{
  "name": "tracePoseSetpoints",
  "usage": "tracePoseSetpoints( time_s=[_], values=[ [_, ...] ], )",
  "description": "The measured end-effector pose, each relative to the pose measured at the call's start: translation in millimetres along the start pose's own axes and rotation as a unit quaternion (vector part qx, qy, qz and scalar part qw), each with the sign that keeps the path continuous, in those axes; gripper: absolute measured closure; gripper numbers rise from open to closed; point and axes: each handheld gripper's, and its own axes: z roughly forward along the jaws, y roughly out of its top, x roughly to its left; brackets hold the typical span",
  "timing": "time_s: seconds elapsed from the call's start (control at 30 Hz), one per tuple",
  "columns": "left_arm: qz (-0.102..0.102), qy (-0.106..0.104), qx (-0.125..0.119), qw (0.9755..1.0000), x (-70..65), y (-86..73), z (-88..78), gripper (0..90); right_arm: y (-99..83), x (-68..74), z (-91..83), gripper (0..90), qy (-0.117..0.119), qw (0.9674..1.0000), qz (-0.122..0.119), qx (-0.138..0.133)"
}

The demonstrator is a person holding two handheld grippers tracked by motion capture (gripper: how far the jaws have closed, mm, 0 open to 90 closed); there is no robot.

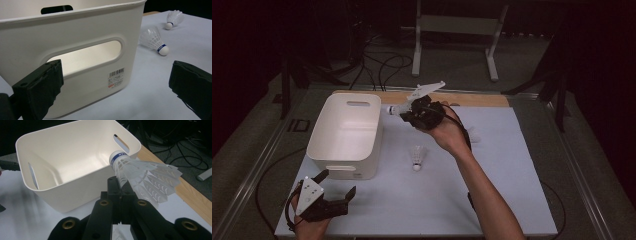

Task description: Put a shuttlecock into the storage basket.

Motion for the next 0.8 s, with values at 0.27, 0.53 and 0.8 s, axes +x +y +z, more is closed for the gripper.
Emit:
tracePoseSetpoints(
  time_s=[0.27,0.53,0.8],
  values=[
    [0.001,0.0,0.0,1.0,0.2,0.1,-0.3,0.0,2.4,3.3,2.5,89.6,0.003,1.0,-0.001,-0.001],
    [0.002,0.0,0.0,1.0,0.3,0.1,-0.4,0.0,5.8,7.7,4.4,89.6,0.006,0.9999,-0.009,0.002],
    [0.002,0.001,0.0,1.0,0.3,0.0,-0.3,0.0,10.1,11.3,5.5,89.6,0.008,0.9999,-0.014,-0.001]
  ],
)
